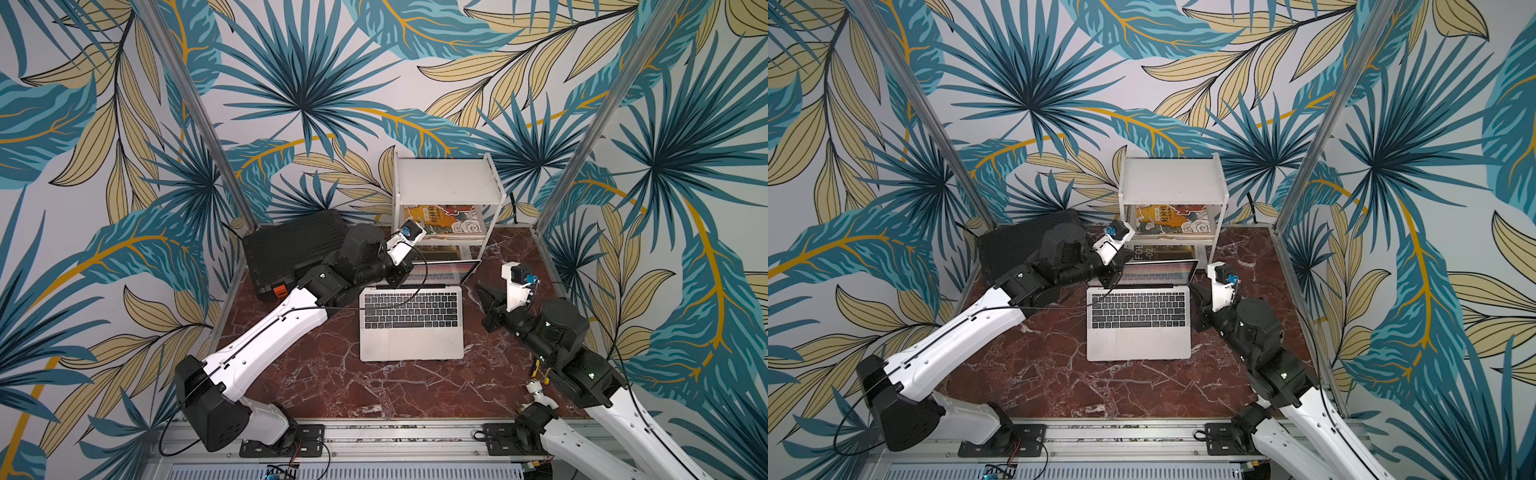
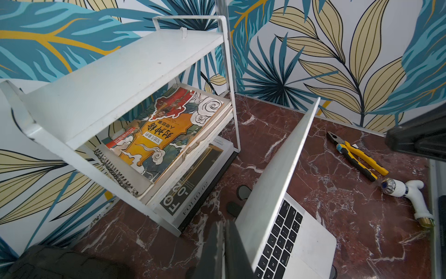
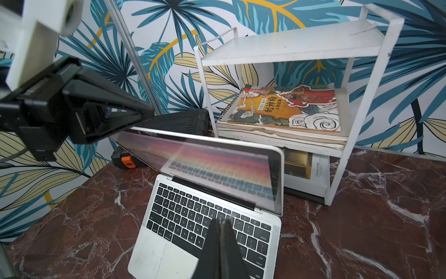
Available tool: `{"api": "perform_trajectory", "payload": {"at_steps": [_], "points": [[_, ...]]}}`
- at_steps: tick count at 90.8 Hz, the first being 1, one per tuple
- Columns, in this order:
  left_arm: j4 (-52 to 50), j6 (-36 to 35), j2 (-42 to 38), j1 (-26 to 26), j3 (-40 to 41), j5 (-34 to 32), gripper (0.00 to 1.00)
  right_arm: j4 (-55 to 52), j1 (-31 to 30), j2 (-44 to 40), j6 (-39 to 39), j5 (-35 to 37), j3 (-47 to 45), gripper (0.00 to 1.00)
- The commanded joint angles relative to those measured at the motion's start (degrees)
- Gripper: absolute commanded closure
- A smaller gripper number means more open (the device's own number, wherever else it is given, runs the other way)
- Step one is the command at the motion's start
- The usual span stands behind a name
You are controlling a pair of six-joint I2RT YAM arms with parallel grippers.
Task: Close the laptop lid and set it aside
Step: Close the lid of the laptop.
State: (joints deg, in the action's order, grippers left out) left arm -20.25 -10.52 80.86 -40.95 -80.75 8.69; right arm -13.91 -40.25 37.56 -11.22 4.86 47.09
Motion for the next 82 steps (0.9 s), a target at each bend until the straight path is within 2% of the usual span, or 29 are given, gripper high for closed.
{"api": "perform_trajectory", "payload": {"at_steps": [1, 33, 61, 78, 82], "points": [[-3.14, 2.35, 0.52, -0.47, 5.01, 0.45, 0.90, -0.81, -0.29, -1.67, -1.41, -0.88, 1.78, 1.00], [-0.37, 5.12, -0.40, -2.45, 10.42, 0.31, 0.90, -2.00, -0.27, -0.43, -1.90, -5.67, 5.03, 1.00], [3.63, 9.00, -2.15, -3.16, 16.96, -0.88, 0.89, 0.24, -0.29, 8.60, -2.83, -10.86, 2.90, 1.00], [5.45, 10.67, -6.15, -3.11, 18.15, -4.10, 0.79, 4.68, -0.32, 12.64, -5.28, -8.33, -0.89, 1.00], [5.68, 10.74, -7.39, -3.15, 18.38, -4.71, 0.74, 4.75, -0.33, 13.44, -5.35, -8.01, -1.37, 1.00]]}}
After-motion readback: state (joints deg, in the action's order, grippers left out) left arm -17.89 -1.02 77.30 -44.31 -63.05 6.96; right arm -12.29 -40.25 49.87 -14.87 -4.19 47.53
